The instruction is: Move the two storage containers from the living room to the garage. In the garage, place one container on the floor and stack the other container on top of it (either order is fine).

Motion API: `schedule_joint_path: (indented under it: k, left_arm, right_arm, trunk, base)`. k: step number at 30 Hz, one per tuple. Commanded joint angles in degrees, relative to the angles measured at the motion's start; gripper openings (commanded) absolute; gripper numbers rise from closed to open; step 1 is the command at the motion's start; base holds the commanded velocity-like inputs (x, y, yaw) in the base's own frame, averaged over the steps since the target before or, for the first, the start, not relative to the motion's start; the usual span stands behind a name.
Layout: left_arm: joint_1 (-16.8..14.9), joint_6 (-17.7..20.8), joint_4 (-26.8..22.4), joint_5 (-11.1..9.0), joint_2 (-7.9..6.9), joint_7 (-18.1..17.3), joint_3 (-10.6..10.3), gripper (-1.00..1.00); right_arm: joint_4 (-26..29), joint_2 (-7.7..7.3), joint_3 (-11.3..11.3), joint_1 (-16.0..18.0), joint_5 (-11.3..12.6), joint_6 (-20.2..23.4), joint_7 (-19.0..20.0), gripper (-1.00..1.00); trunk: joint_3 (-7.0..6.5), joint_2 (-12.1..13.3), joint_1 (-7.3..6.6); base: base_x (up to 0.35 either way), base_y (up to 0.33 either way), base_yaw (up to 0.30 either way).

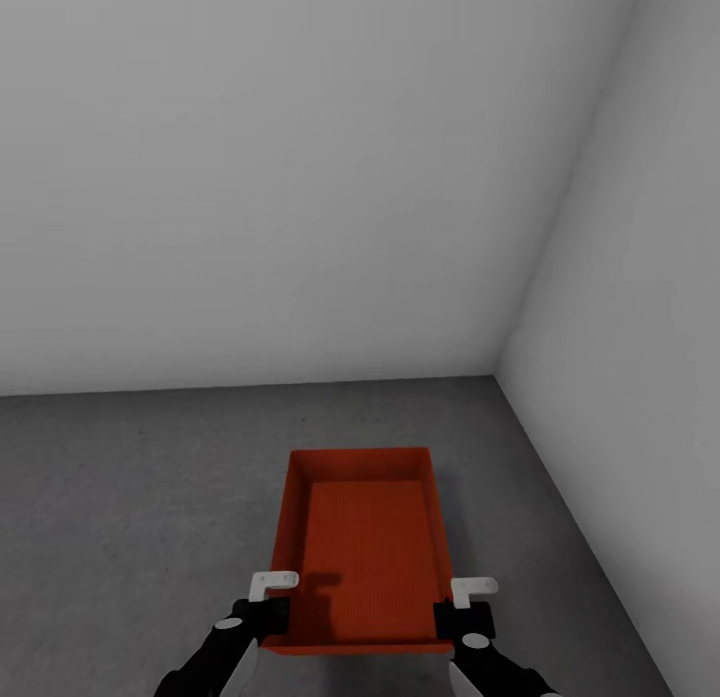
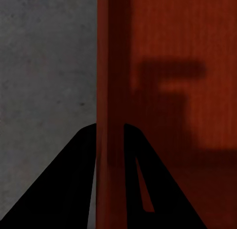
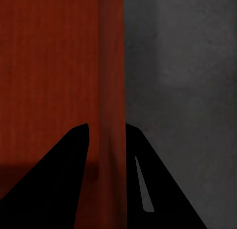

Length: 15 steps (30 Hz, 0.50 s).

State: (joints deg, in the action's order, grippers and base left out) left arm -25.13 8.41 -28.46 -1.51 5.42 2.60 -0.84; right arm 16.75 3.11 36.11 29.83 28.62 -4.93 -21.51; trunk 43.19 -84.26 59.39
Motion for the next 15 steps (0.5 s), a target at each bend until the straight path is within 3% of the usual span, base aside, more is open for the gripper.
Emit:
schedule_joint_path:
  k: [1,15]
  left_arm:
    - [0.0,0.4,-0.2,0.7,-0.85,2.3,0.2,-1.0]
    - [0.0,0.4,-0.3,0.7,-0.85,2.2,0.1,-1.0]
  right_arm:
    - [-0.1,-2.41,-0.5,0.1,0.9,-0.5,-0.6,-1.0]
    - [-0.1,-2.41,-0.6,0.1,0.9,-0.5,-0.7,-1.0]
  trunk:
    - [0.04,0.0,0.0]
    - [0.04,0.0,0.0]
  base:
    - [0.0,0.0,0.0]
    - [0.0,0.0,0.0]
